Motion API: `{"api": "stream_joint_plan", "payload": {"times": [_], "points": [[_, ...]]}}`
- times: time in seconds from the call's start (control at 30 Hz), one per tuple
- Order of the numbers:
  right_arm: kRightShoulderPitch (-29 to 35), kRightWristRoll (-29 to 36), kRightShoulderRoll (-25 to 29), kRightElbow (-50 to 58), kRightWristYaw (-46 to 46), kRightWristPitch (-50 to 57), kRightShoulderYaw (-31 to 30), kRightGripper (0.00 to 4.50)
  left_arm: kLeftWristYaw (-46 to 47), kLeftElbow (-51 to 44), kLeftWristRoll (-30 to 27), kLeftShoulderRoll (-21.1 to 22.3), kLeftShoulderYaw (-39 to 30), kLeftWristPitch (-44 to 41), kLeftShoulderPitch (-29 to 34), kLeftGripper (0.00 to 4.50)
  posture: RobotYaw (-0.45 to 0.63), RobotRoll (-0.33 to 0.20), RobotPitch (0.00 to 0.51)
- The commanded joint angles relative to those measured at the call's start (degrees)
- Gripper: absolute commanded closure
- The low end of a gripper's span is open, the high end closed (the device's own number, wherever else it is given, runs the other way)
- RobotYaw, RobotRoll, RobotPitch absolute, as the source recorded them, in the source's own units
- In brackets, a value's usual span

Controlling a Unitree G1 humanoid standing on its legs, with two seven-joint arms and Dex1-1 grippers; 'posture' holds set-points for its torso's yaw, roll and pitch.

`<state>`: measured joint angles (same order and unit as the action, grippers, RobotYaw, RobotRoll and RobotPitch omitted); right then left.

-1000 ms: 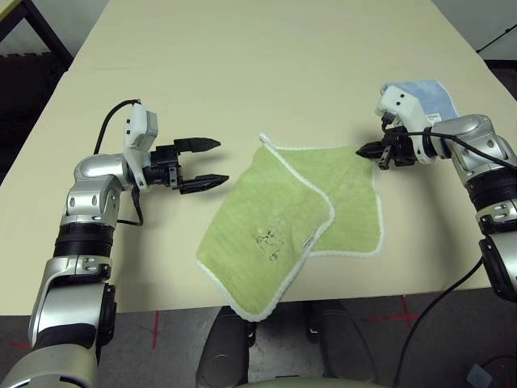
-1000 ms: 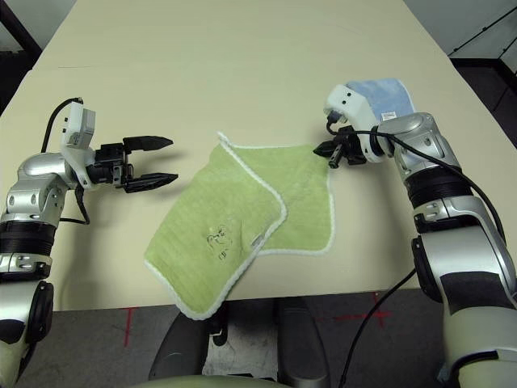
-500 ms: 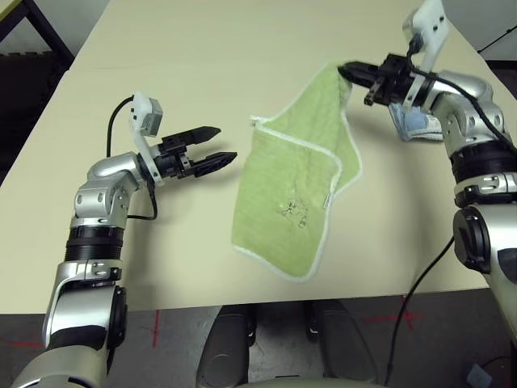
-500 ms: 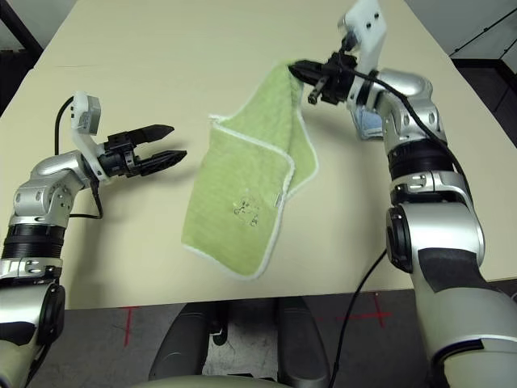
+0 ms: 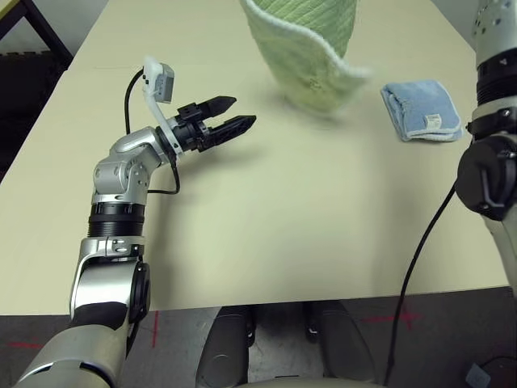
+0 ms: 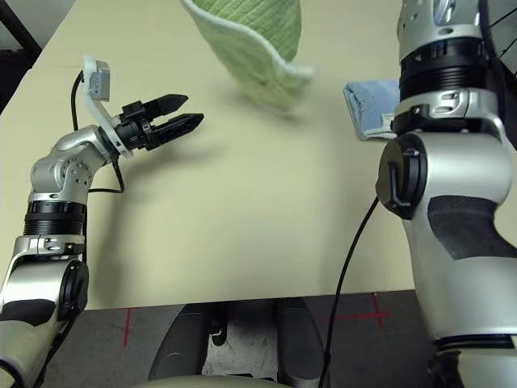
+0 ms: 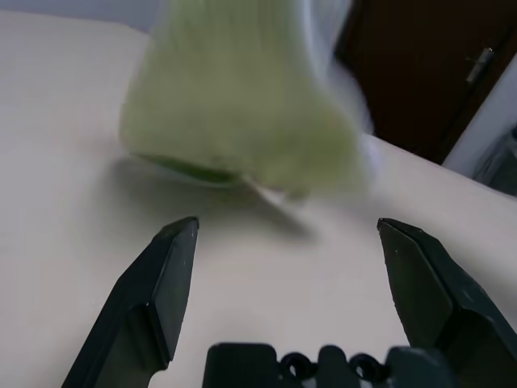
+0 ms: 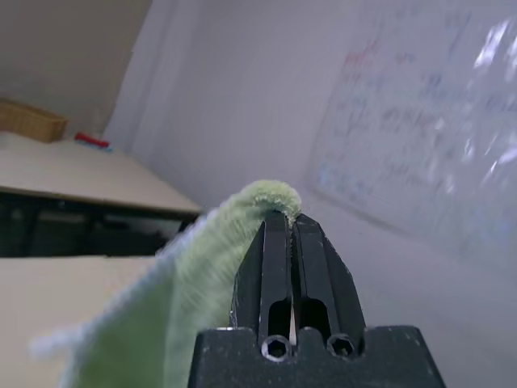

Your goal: Fold the towel and set it aside.

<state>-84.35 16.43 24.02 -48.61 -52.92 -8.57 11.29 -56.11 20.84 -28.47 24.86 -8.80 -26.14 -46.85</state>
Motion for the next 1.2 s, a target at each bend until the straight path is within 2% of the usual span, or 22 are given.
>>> {"api": "stream_joint_plan", "payload": {"times": [0.03,0.23,0.43,0.73,0.83,0.97,1.07,1.2], "points": [[-0.7,0.5,-0.1,1.8,0.2,0.8,-0.4,4.49,5.0,-0.9,-3.3,-2.1,-3.0,-3.1,-2.7,0.0,0.02,0.0,0.231],[0.1,-0.3,-1.2,1.4,1.4,1.1,-1.1,4.49,10.5,-3.2,-3.0,-4.5,-2.7,-3.9,-5.9,0.0,0.04,0.0,0.231],[-0.9,-0.7,-1.8,0.3,2.8,0.7,-1.6,4.49,14.3,-4.8,-0.8,-9.6,1.2,-2.2,-9.6,0.0,0.04,0.0,0.226],[-2.0,-1.7,-2.6,-1.6,5.0,-0.4,-1.9,4.49,21.2,-5.9,2.7,-15.4,5.8,-3.0,-10.3,0.0,0.04,0.0,0.229],[-2.4,-1.7,-2.9,-1.9,5.5,-0.5,-1.7,4.49,25.9,-1.0,8.4,-15.9,8.2,-1.1,-10.8,0.0,0.05,0.0,0.233],[-3.6,-0.7,-3.1,-1.8,6.4,0.0,-0.9,4.49,38.6,15.2,17.9,-15.3,8.3,7.4,-14.5,0.0,0.03,0.0,0.236],[-4.4,-0.4,-2.3,-2.5,7.0,0.0,-0.1,4.49,43.3,25.7,20.5,-13.5,6.7,12.2,-16.8,0.0,0.02,0.0,0.237],[-5.0,-0.2,-0.9,-2.5,7.4,0.3,0.4,4.49,42.8,32.5,21.9,-10.8,5.8,16.3,-17.8,0.0,0.0,0.0,0.235]]}}
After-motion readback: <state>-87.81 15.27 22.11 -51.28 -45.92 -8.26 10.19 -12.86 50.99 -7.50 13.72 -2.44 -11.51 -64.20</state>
